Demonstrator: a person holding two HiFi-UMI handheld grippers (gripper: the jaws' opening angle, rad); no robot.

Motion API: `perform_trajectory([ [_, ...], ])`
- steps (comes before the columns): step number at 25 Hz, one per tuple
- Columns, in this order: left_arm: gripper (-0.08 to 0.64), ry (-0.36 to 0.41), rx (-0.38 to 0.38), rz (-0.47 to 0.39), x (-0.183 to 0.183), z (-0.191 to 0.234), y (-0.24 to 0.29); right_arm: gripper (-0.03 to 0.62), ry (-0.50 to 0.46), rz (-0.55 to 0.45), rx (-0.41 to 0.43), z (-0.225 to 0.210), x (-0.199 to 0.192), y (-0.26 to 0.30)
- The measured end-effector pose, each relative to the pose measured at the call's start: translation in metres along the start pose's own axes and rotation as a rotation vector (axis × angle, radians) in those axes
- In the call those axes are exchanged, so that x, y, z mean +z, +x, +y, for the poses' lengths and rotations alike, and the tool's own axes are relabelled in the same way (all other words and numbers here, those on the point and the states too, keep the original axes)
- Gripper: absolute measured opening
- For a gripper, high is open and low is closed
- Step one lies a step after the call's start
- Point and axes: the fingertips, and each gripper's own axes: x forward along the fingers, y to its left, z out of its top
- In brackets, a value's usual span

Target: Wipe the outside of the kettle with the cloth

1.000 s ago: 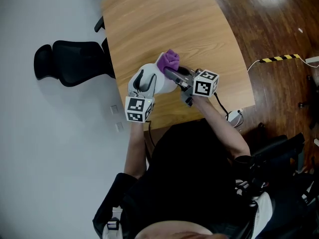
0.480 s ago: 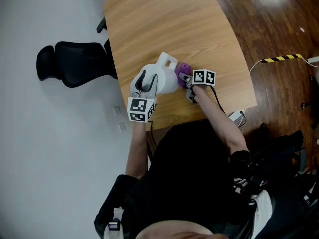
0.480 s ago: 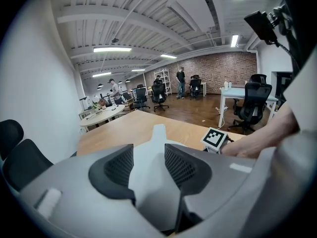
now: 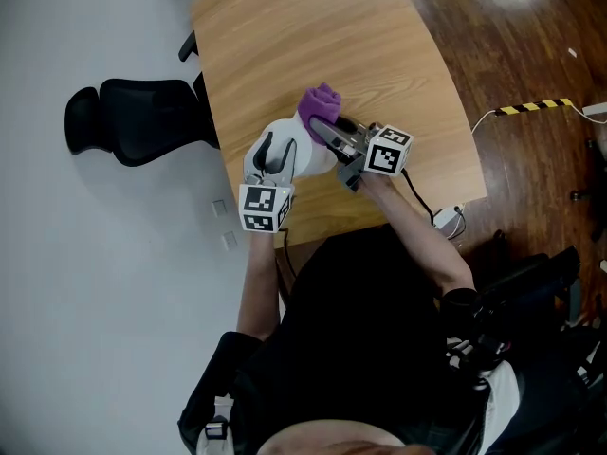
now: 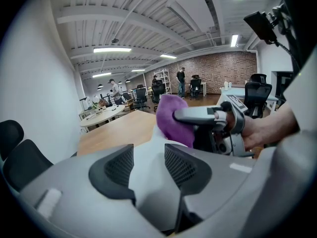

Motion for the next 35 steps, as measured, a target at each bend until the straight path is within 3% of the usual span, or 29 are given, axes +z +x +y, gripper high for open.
perform_trajectory([
  [3,0.058,-0.002,0.007,0.008,0.000,-0.002,-0.001,0.051,0.033,-0.016,-0.026,-0.029,-0.022,-0.009],
  [5,0.057,0.001,0.009,0.010,0.002,-0.004,-0.001,0.052,0.078,-0.026,-0.105,-0.061,-0.039,-0.026],
  [8,0.057,0.004,0.010,0.010,0.002,-0.005,-0.002,0.052,0.185,0.064,-0.319,-0.129,-0.084,-0.053],
  [10,0.057,0.005,0.012,0.004,0.000,-0.007,-0.002,0.052,0.257,0.103,-0.417,-0.161,-0.102,-0.068],
  [16,0.057,0.010,0.035,-0.003,-0.004,0.000,0.000,0.054,0.245,0.376,-0.625,-0.194,-0.123,-0.087],
  [18,0.055,0.007,0.029,0.000,-0.007,-0.001,0.001,0.051,0.267,0.418,-0.654,-0.201,-0.128,-0.096],
  [20,0.046,-0.021,0.032,0.016,-0.008,0.000,0.000,0.052,0.245,0.422,-0.657,-0.196,-0.120,-0.095],
  [22,0.054,-0.076,0.081,0.043,-0.014,0.006,-0.007,0.052,0.202,0.336,-0.620,-0.182,-0.090,-0.084],
  [24,0.058,-0.125,0.149,0.059,-0.024,0.014,-0.016,0.052,0.108,0.186,-0.520,-0.159,-0.038,-0.061],
  [26,0.057,-0.189,0.157,0.050,-0.028,0.017,-0.017,0.052,0.008,0.103,-0.407,-0.137,0.010,-0.032],
  [28,0.004,-0.270,0.107,0.033,-0.026,0.015,-0.012,0.052,-0.036,0.169,-0.326,-0.122,0.025,-0.005],
  [31,0.000,-0.378,0.050,0.010,-0.024,0.017,-0.009,0.046,-0.006,0.368,-0.269,-0.120,-0.004,0.013],
  [35,0.000,-0.323,-0.065,0.016,-0.026,0.025,-0.008,0.041,0.130,0.325,-0.246,-0.121,-0.014,0.003],
])
